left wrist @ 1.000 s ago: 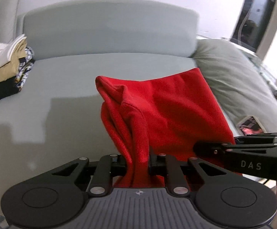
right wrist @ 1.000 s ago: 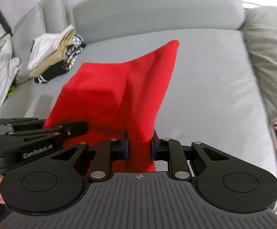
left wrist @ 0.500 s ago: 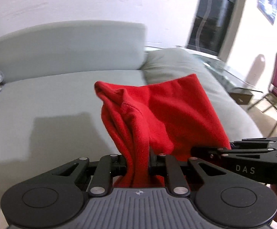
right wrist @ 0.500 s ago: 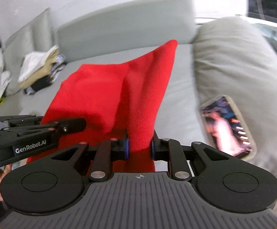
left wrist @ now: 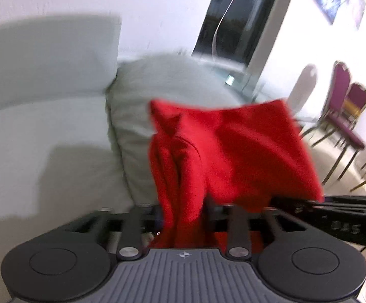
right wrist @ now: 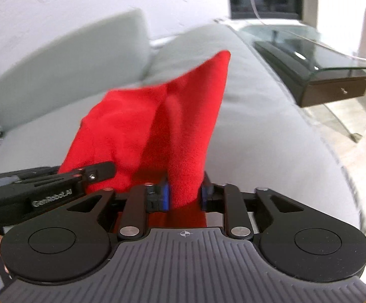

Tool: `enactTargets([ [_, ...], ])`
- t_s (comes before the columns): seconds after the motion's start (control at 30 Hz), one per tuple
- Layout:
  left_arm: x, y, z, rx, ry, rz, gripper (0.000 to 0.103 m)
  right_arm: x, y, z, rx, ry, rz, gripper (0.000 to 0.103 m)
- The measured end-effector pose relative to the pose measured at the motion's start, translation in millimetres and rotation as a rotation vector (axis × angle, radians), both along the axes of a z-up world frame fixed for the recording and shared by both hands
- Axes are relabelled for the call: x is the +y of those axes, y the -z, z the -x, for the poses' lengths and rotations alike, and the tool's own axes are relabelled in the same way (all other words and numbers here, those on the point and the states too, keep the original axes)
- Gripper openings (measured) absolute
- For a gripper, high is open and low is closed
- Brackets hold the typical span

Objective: Fold clothes

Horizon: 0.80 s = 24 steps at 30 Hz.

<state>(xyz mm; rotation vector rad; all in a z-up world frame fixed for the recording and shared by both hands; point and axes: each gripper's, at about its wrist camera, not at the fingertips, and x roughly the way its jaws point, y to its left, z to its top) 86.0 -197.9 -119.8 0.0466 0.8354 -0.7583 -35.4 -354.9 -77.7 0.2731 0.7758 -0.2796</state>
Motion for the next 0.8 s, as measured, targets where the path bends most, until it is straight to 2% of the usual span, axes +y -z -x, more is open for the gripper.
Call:
enactTargets([
  [0.03, -5.8, 6.4, -9.4, 0.02, -0.012, -0.016, 0.039, -9.9, 7.1, -6.8, 0.049, 0.028, 0.009, 0.056],
  [0.07, -0.7, 9.9, -13.4, 0.033, -0.033, -0.04, 0.038, -16.4, 6.7, -1.3, 0.05, 0.044, 0.002, 0.058],
  [0.1, 12.0, 8.3, -11.4, 0.032, -0.044, -0.022, 0.04, -22.9, 6.2, 4.4, 0.051, 0.06, -0.006, 0.057],
  [0.17, 37.2, 5.1, -7.4, 0.029, -0.066, 0.013, 0.047, -35.8, 5.2, 15.9, 0.053, 0.092, -0.021, 0.065],
  [0.2, 49.0, 3.2, -4.8, 0.026, -0.073, 0.034, 0.048, -40.6, 1.1, 29.5, 0.031, 0.112, -0.023, 0.069],
  [0.27, 63.9, -2.7, 5.4, 0.011, -0.054, 0.102, 0.045, -35.8, -4.8, 46.4, -0.027, 0.115, -0.021, 0.069],
  [0.3, 61.8, -4.9, 11.3, 0.006, -0.024, 0.132, 0.039, -33.4, -7.8, 54.8, -0.056, 0.116, -0.02, 0.063],
  [0.33, 59.8, -7.1, 17.1, 0.001, 0.006, 0.161, 0.033, -30.9, -10.7, 63.2, -0.086, 0.118, -0.019, 0.048],
  [0.37, 56.4, -8.8, 23.4, -0.008, 0.04, 0.186, 0.022, -22.5, -7.2, 60.5, -0.074, 0.076, -0.011, 0.04],
  [0.4, 47.1, -8.2, 30.6, -0.029, 0.084, 0.184, 0.018, -13.9, -3.6, 57.7, -0.06, 0.033, -0.003, 0.032],
  [0.47, 23.7, -2.0, 39.2, -0.072, 0.145, 0.115, 0.007, 3.2, 3.6, 51.9, -0.034, -0.052, 0.013, 0.025],
  [0.5, 15.0, 7.8, 38.3, -0.068, 0.138, 0.05, 0.003, 11.8, 7.2, 49.0, -0.021, -0.094, 0.021, 0.022],
  [0.57, -2.3, 27.6, 36.5, -0.061, 0.124, -0.078, 0.001, 16.3, 23.2, 41.6, 0.053, -0.108, 0.074, 0.016],
  [0.6, -8.5, 35.2, 35.4, -0.055, 0.115, -0.127, 0.001, 18.0, 31.2, 40.0, 0.091, -0.105, 0.109, 0.009],
  [0.63, -5.7, 34.5, 33.5, -0.043, 0.097, -0.119, 0.001, 17.3, 31.9, 42.0, 0.101, -0.103, 0.109, 0.003],
  [0.7, -3.5, 30.2, 31.6, -0.027, 0.082, -0.121, 0.001, 15.6, 32.9, 46.3, 0.118, -0.098, 0.106, 0.005],
  [0.8, -1.3, 12.9, 35.4, 0.001, 0.085, -0.124, 0.003, 15.7, 18.8, 55.4, 0.143, -0.081, 0.05, 0.027],
])
